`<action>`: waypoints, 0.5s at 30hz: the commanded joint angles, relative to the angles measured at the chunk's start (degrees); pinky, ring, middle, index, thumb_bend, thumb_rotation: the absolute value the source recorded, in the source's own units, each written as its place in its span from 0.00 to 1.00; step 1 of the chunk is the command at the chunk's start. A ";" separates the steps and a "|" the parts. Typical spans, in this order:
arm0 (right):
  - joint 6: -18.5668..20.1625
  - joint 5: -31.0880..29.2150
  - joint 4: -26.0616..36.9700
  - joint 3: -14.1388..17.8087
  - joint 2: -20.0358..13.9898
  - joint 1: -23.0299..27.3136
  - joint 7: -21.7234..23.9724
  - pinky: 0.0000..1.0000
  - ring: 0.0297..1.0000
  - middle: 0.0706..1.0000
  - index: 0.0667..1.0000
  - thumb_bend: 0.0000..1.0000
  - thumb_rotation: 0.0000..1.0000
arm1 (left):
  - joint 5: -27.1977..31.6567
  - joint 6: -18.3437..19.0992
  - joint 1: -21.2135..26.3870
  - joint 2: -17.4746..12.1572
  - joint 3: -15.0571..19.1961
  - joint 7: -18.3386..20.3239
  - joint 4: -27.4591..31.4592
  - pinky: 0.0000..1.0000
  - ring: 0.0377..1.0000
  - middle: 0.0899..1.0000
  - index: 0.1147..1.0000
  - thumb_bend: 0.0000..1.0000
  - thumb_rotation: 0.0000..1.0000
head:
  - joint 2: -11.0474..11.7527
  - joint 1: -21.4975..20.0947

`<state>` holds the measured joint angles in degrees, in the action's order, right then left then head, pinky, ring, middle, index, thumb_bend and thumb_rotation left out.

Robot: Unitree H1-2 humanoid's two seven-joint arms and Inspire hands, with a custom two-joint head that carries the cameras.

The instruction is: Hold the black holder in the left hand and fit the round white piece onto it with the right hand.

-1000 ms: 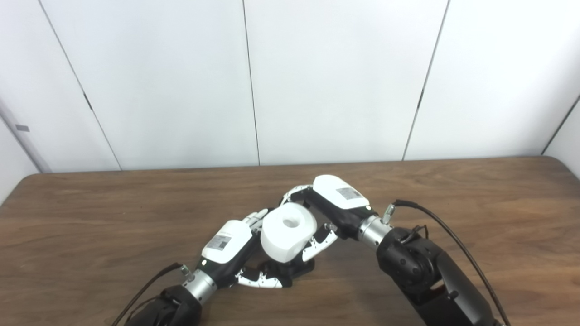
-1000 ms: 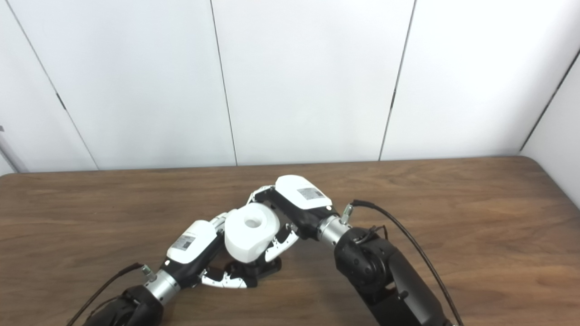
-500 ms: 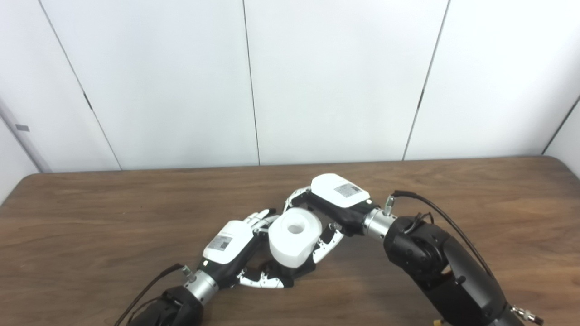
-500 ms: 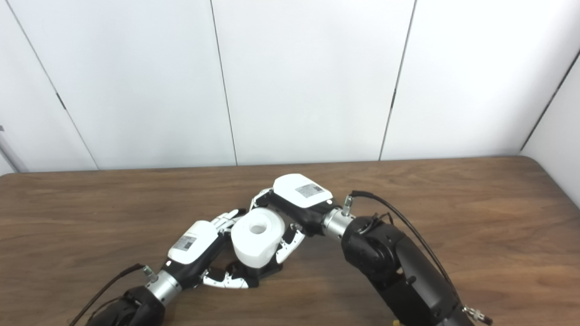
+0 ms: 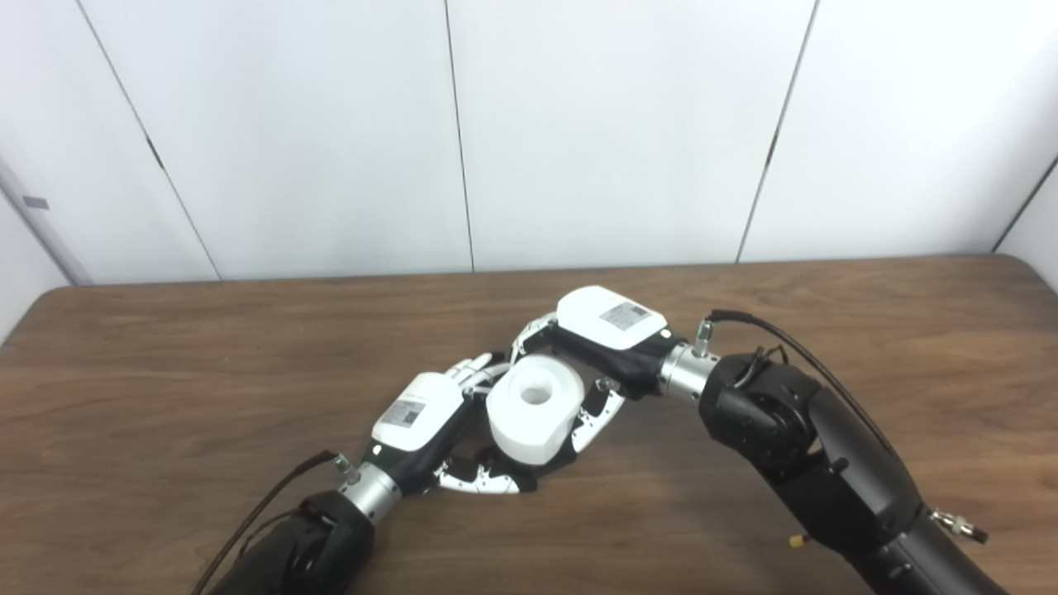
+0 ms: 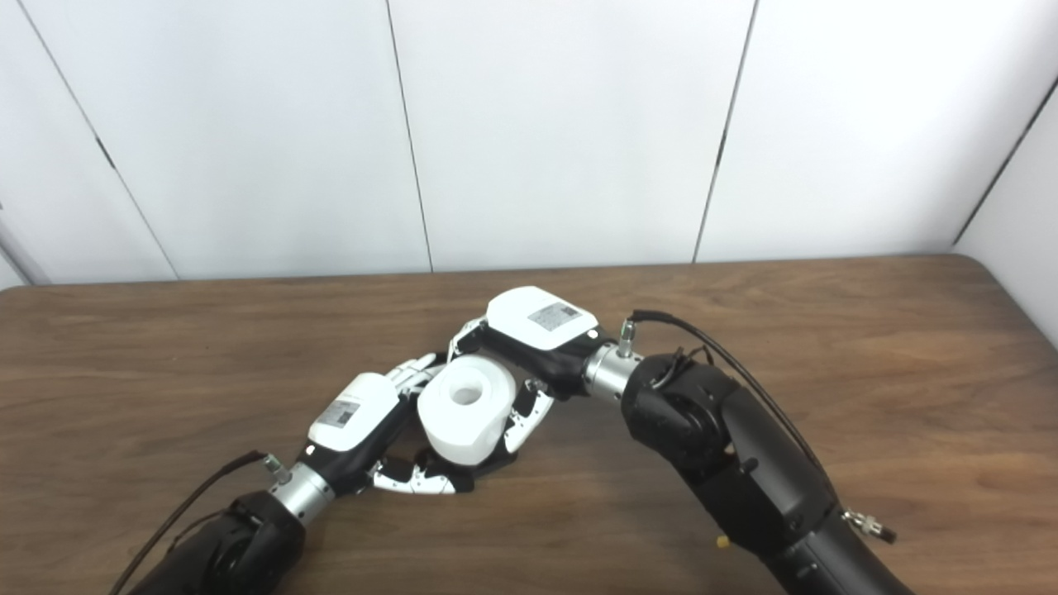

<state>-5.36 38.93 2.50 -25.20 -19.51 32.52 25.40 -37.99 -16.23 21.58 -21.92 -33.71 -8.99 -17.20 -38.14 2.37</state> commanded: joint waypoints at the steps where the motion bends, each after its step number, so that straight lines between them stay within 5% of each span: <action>1: -2.00 0.08 0.72 -0.51 -0.73 2.60 1.10 0.63 0.74 0.71 0.44 0.52 0.14 | -4.67 1.99 -3.76 1.33 -4.72 7.88 -2.01 0.95 0.96 0.89 0.42 0.52 0.06 | -0.18 0.07; 15: -3.38 1.77 -1.16 -2.61 -0.79 2.54 2.40 0.60 0.74 0.71 0.45 0.52 0.14 | -4.68 3.00 -4.62 1.46 -4.94 7.51 -0.48 0.95 0.96 0.88 0.42 0.52 0.06 | -1.09 0.53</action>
<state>-7.62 39.47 2.09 -27.33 -19.38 33.60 27.06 -38.01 -14.28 20.86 -21.65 -33.84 -8.97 -15.79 -39.20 2.90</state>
